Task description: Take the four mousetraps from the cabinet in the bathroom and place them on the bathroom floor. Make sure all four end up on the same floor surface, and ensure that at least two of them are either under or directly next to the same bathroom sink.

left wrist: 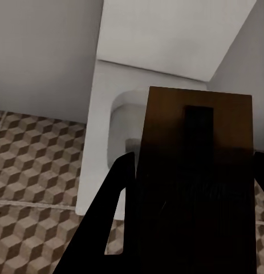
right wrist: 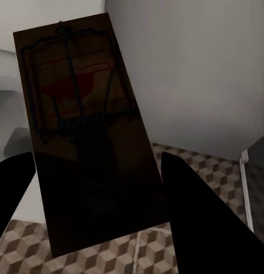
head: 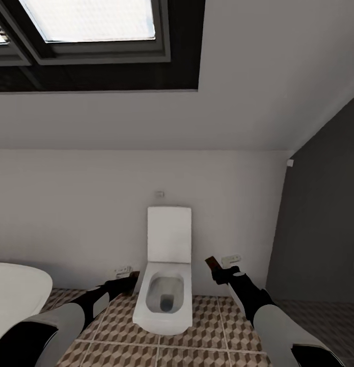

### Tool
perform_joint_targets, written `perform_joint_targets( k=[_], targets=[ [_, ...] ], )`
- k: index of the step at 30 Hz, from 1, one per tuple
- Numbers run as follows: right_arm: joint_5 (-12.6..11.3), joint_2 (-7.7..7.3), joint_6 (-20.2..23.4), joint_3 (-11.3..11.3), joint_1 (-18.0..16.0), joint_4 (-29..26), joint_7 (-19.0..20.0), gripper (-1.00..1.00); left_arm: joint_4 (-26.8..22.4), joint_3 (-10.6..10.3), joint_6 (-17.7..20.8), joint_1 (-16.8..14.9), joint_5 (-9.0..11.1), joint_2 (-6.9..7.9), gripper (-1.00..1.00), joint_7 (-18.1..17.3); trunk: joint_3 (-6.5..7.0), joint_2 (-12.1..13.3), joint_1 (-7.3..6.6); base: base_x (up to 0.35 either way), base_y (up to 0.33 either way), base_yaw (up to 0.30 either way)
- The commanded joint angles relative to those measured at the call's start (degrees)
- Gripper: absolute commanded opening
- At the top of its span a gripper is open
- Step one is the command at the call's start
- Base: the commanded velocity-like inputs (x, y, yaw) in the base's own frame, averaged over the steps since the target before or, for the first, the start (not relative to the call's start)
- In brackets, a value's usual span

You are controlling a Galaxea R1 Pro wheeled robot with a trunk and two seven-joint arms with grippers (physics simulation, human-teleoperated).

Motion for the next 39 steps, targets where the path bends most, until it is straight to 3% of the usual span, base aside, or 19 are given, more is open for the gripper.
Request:
perform_joint_targets(
  k=[1, 13, 19, 21, 25, 30, 39],
  targets=[
    [0.5, 0.09, 0.3, -0.4, 0.0, -0.1, 0.0, -1.00, 0.1, -0.5, -0.2, -0.1, 0.4, 0.02, -1.00, 0.0, -0.06, 0.0, 0.00, 0.000, 0.000, -0.034],
    [0.5, 0.02, 0.2, -0.4, -0.1, 0.2, 0.3, -1.00, 0.0, -0.5, -0.2, -0.1, 0.1, 0.02, -1.00, 0.0, -0.03, 0.0, 0.00, 0.000, 0.000, -0.009],
    [0.6, 0.19, -0.5, -0.4, -0.1, 4.1, 0.5, -1.00, -0.5, -0.7, 0.2, -0.1, -0.3, 0.97, -1.00, -0.1, -0.03, 0.0, 0.00, 0.000, 0.000, 0.000],
    [0.5, 0.34, -1.8, -0.4, -0.1, 5.7, 0.5, -1.00, -0.6, -0.7, 0.3, -0.1, -0.9, 1.55, -1.00, -0.1, -0.03, 0.0, 0.00, 0.000, 0.000, 0.000],
    [0.5, 0.47, -6.2, -0.4, 0.0, 9.4, 0.5, -1.00, -0.7, -0.7, 0.5, -0.1, -4.0, 3.07, -1.00, -0.1, -0.03, 0.0, 0.00, 0.000, 0.000, 0.000],
    [0.3, 0.40, -9.0, -0.5, -0.1, 11.6, 0.5, -1.00, -0.8, -0.7, 0.3, -0.1, -7.0, 3.62, -1.00, -0.2, -0.03, 0.0, 0.00, 0.000, 0.000, 0.000],
    [-2.6, 0.14, -9.5, -0.4, -0.1, 12.2, 0.6, -1.00, -0.9, -0.5, 0.0, -0.1, -7.9, 3.33, -1.00, 0.3, -0.03, 0.0, 0.00, 0.000, 0.000, 0.000]
  ],
)
